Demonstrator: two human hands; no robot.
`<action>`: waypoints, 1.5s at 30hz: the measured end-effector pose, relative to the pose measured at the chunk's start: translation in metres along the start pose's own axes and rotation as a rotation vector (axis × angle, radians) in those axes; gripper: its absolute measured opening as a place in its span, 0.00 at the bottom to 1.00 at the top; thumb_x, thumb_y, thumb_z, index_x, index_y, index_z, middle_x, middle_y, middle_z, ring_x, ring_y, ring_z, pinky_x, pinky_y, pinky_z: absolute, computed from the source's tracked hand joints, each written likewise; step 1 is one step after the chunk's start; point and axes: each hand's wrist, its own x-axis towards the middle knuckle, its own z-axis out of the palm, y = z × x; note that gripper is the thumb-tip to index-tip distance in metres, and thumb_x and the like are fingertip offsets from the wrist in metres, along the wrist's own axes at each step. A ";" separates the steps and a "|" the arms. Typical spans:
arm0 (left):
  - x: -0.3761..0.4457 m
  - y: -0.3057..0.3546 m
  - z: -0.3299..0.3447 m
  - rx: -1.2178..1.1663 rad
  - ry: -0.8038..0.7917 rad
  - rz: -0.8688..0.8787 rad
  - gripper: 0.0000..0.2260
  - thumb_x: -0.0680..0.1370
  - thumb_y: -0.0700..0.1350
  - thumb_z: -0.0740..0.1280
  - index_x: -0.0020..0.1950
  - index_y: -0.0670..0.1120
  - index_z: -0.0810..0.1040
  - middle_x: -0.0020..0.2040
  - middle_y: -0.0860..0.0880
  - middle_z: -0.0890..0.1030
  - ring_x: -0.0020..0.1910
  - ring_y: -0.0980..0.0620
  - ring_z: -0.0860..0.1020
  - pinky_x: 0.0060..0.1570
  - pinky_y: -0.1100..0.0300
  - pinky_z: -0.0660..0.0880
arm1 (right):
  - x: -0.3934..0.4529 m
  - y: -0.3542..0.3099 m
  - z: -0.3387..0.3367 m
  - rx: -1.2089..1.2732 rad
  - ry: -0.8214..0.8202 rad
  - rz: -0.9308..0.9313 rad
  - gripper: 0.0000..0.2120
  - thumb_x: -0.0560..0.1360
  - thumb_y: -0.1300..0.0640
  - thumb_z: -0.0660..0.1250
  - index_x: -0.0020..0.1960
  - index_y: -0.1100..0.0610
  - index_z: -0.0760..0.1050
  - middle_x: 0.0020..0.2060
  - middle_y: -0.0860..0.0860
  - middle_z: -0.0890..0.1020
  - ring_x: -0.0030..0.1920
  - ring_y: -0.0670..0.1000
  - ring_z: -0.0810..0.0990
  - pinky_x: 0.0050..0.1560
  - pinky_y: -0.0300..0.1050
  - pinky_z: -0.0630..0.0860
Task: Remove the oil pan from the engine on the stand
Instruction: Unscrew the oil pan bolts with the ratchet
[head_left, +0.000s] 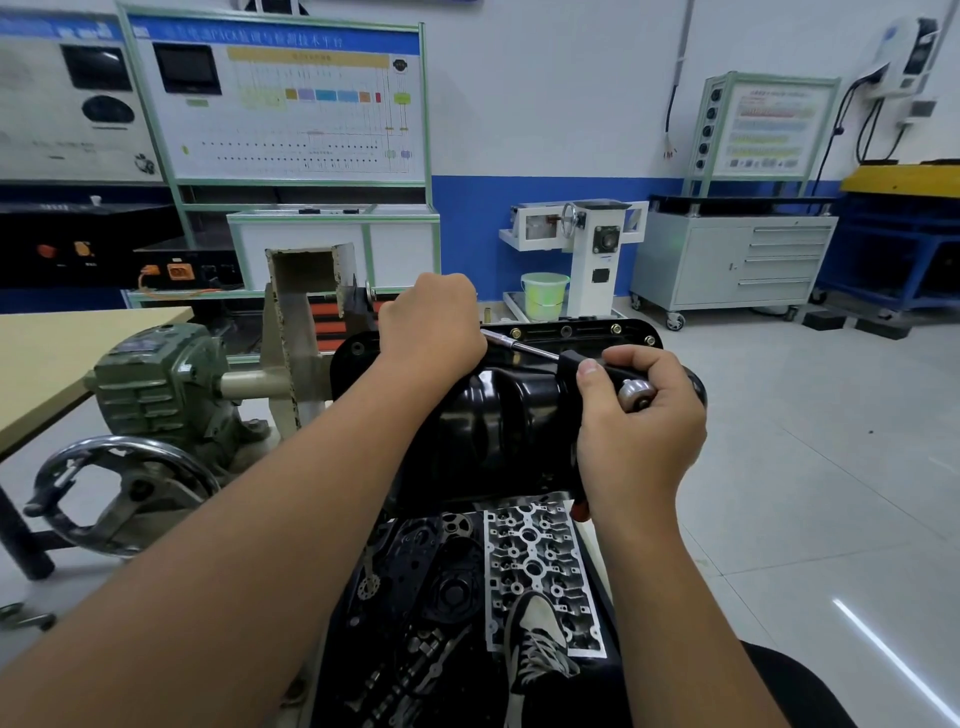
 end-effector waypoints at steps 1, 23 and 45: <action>0.000 0.000 0.000 0.005 0.000 -0.006 0.13 0.75 0.39 0.68 0.36 0.47 0.66 0.36 0.48 0.68 0.30 0.49 0.68 0.33 0.56 0.64 | 0.000 0.000 0.000 -0.002 0.000 -0.005 0.10 0.74 0.61 0.76 0.44 0.48 0.79 0.28 0.30 0.76 0.33 0.36 0.77 0.39 0.25 0.71; 0.001 0.001 -0.001 0.035 -0.002 -0.028 0.12 0.73 0.39 0.70 0.36 0.47 0.69 0.36 0.48 0.70 0.30 0.49 0.68 0.34 0.55 0.67 | 0.000 -0.002 0.000 -0.005 -0.002 -0.008 0.11 0.74 0.62 0.76 0.43 0.47 0.78 0.28 0.30 0.76 0.34 0.34 0.77 0.39 0.23 0.69; 0.001 0.000 -0.001 0.047 -0.029 -0.053 0.11 0.75 0.44 0.68 0.36 0.47 0.69 0.36 0.48 0.73 0.32 0.48 0.69 0.38 0.53 0.68 | -0.002 -0.005 0.000 -0.002 0.018 -0.020 0.11 0.74 0.63 0.76 0.44 0.49 0.79 0.28 0.37 0.77 0.36 0.31 0.78 0.39 0.20 0.68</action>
